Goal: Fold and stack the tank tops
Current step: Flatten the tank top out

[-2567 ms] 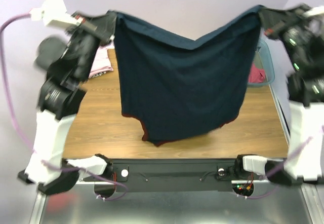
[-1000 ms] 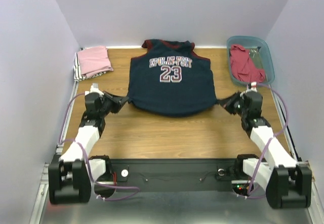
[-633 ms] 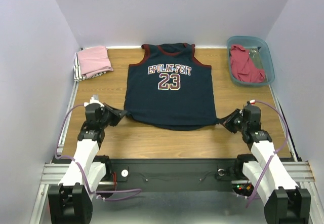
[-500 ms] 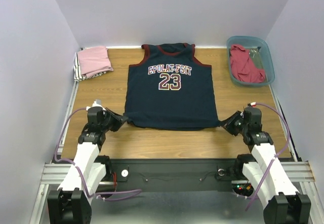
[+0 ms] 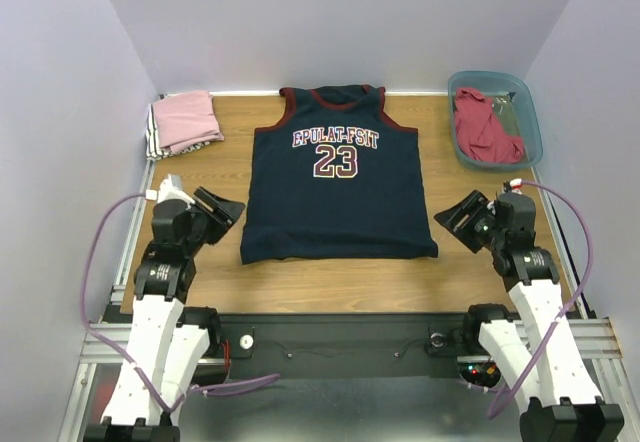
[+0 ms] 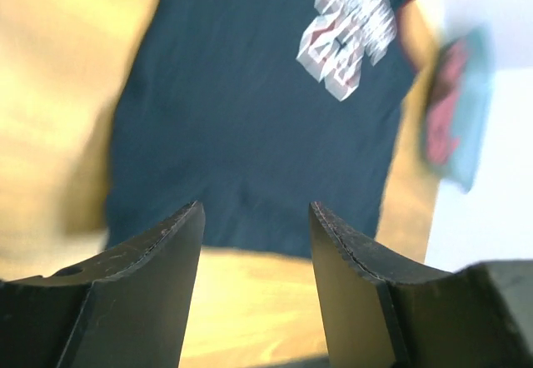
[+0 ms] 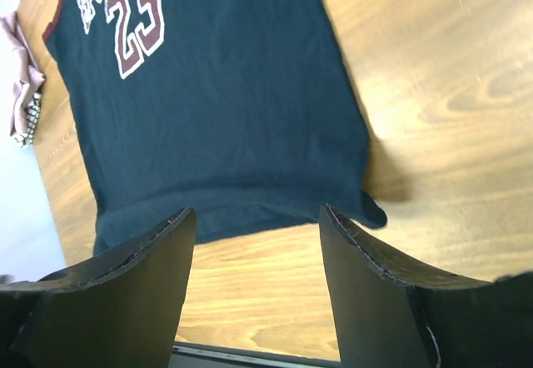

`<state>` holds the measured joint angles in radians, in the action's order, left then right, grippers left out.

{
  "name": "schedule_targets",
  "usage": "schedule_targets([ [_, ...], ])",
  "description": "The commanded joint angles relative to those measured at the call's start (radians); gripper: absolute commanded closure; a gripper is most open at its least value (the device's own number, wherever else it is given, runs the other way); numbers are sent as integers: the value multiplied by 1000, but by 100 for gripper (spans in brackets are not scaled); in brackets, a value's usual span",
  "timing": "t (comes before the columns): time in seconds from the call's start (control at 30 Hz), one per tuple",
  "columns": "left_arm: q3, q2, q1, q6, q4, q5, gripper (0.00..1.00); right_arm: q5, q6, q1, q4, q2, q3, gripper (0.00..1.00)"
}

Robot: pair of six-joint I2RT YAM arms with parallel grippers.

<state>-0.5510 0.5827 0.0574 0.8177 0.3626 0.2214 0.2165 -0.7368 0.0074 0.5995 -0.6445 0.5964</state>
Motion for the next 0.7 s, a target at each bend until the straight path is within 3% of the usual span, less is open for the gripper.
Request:
schedule_targets([
  [0.0,-86,43,1,-69,-86,-70,37,-2,45,-3,-72,-67,42,34],
  [0.13,-81,268,1,-91,-266,1,43,-61,62,-3,-213,-217,26,34],
  [0.2,-96,443,1,-101,-408,32,46,-36,63,-3,-373,-294,40,34],
  [0.3,-232,679,1,-77,-522,48,49,-13,76,-3,-519,-551,150,42],
  [0.43,-406,929,15,-81,-550,41,58,-29,96,0,-581,-875,327,51],
  [0.57,-608,1190,27,-120,-486,-10,68,-101,97,17,-586,-1068,498,54],
  [0.6,-686,1232,28,-132,-459,-4,74,-100,99,19,-584,-1116,576,55],
  [0.67,-756,1301,36,-144,-441,4,76,-91,99,23,-583,-1185,642,58],
])
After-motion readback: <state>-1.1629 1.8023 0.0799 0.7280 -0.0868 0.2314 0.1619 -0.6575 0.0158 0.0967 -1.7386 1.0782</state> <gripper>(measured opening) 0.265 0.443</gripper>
